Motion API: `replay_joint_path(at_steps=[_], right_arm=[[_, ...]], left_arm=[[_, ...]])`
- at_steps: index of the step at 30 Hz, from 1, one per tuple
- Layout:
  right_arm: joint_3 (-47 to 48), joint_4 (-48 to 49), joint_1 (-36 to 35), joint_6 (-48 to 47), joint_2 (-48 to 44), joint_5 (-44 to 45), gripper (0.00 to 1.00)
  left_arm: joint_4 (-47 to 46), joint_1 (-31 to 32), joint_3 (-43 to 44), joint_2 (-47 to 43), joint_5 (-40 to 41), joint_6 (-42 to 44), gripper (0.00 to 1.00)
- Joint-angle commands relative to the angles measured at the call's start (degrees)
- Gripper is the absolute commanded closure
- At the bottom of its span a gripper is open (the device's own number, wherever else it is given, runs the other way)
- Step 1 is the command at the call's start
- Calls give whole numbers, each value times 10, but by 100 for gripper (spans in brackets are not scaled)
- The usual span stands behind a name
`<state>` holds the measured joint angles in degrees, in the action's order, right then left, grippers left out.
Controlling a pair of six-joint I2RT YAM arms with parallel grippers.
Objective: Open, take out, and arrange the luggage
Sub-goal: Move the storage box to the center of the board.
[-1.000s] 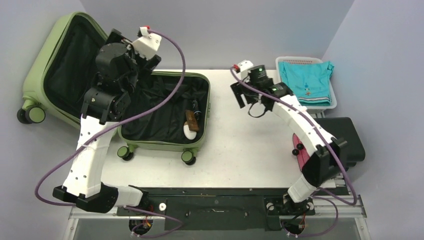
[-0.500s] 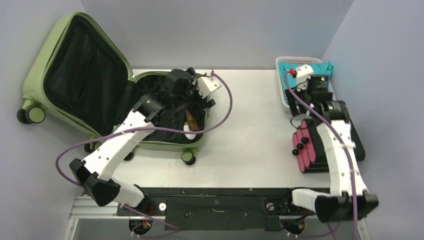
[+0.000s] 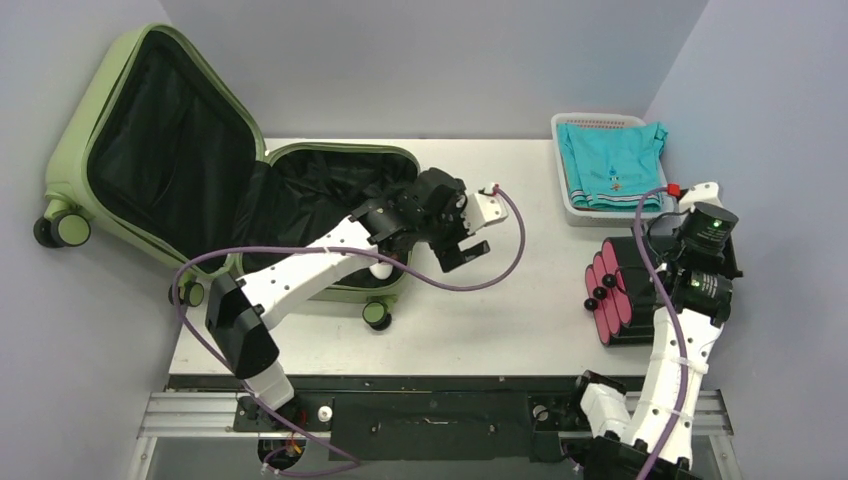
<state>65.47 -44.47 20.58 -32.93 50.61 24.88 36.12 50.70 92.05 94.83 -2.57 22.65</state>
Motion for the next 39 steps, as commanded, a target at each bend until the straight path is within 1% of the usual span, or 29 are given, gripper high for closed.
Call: replay_joint_path(at_steps=[1, 5, 8, 12, 17, 22, 27, 31, 35, 39], right_arm=[[-2, 55, 62, -55, 4, 17, 100], [4, 66, 139, -83, 33, -29, 100], [7, 72, 201, -98, 77, -66, 100], [18, 60, 254, -105, 138, -131, 100], [40, 58, 301, -108, 221, -187, 100], [50, 48, 312, -129, 270, -257, 100], [79, 12, 311, -143, 319, -342, 100], [99, -13, 305, -160, 350, -392, 100], [97, -34, 294, -188, 362, -424, 100], [64, -43, 279, -211, 350, -447, 100]], left_arm=[[-33, 19, 53, 24, -42, -31, 4], [-28, 28, 86, 54, -60, -48, 4], [-22, 36, 114, 81, -68, -56, 4], [-15, 48, 136, 109, -81, -67, 4], [-17, 59, 146, 131, -92, -79, 4], [-11, 61, 151, 138, -95, -80, 4], [-2, 60, 147, 135, -95, -75, 4], [1, 59, 143, 134, -87, -72, 4], [1, 53, 136, 131, -83, -71, 4], [0, 43, 128, 127, -78, -70, 4]])
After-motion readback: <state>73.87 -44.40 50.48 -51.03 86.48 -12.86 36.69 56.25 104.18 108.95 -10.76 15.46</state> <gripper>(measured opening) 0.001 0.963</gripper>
